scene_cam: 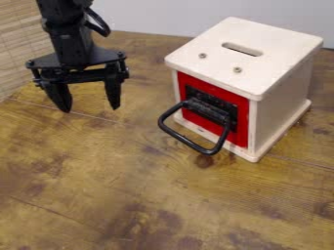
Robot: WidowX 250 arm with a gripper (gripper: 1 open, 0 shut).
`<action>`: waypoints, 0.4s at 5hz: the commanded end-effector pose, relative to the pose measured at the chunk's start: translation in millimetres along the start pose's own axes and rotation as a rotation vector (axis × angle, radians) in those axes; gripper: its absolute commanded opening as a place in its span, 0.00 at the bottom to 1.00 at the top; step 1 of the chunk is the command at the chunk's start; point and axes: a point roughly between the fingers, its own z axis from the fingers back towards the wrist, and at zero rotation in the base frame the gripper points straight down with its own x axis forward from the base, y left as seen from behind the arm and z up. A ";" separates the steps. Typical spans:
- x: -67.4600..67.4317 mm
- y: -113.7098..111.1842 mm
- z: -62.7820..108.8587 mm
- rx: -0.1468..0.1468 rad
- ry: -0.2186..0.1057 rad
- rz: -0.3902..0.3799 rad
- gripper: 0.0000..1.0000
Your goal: Close the drawer
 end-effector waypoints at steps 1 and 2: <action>-2.0 -2.8 27.5 -0.030 -0.065 -0.096 1.00; -18.4 -4.5 38.0 -0.024 -0.058 -0.111 1.00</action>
